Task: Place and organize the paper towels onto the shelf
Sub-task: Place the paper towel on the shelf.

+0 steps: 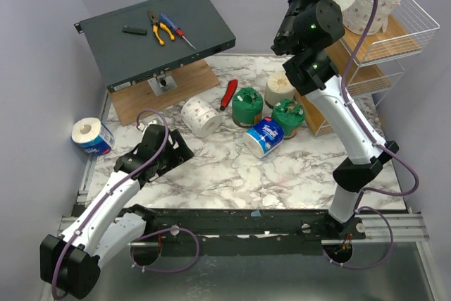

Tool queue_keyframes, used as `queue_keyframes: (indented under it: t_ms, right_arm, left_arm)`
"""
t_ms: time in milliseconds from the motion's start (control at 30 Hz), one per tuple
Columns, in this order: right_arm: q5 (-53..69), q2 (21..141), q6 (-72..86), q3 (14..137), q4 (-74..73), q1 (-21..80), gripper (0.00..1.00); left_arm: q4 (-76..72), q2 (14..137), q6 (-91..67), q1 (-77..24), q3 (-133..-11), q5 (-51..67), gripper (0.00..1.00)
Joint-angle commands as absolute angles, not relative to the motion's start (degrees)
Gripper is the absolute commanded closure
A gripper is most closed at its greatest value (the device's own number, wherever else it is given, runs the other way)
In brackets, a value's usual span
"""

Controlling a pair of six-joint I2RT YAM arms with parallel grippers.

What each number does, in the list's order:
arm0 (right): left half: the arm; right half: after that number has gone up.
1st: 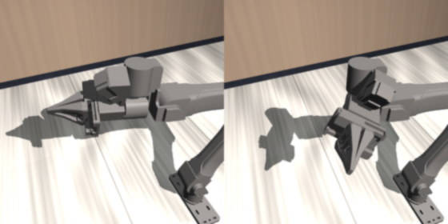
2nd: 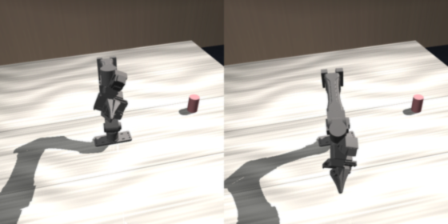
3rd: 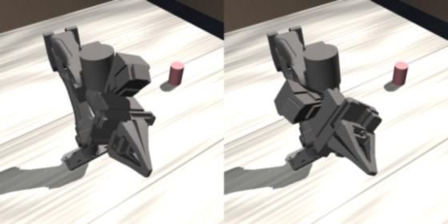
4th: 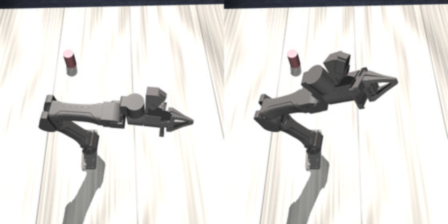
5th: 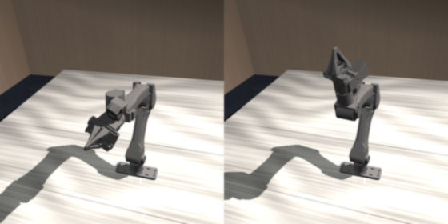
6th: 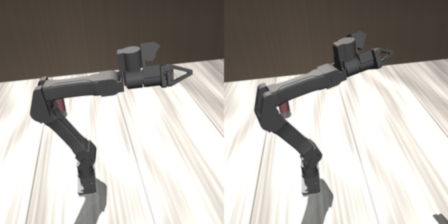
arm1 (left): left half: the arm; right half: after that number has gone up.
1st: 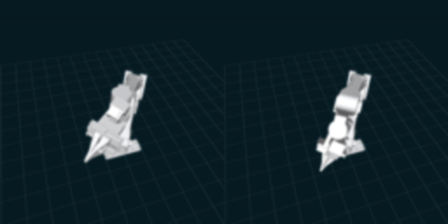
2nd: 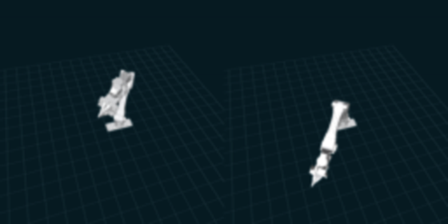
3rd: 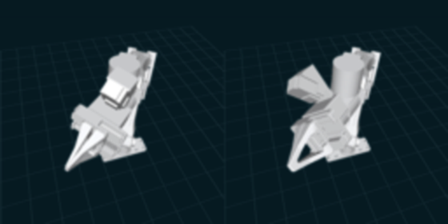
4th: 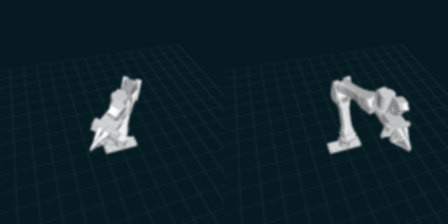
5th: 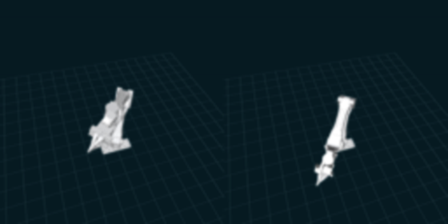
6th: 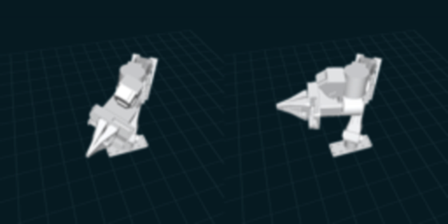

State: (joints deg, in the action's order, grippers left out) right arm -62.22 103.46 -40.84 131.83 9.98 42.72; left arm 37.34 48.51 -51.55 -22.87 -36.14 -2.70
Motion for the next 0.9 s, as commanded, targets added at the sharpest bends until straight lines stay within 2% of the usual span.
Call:
queue_keyframes:
  t_ms: [0,300,700,867]
  right_arm:
    - [-60.3,102.0,-41.6,131.0,14.6,39.9,0.68]
    - [-57.8,104.6,-41.3,130.1,17.8,36.4,0.68]
    - [-55.2,105.0,-38.4,129.7,17.3,38.3,0.68]
    - [-54.6,108.0,-37.3,133.4,12.6,38.8,0.67]
  left_arm:
    - [36.2,49.2,-50.4,-22.5,-37.5,-0.7,0.05]
    - [37.5,49.5,-50.0,-22.6,-38.5,-1.8,0.05]
    - [36.4,50.5,-50.7,-22.5,-38.3,-2.0,0.06]
    - [36.0,51.3,-51.0,-22.6,-38.6,-1.8,0.06]
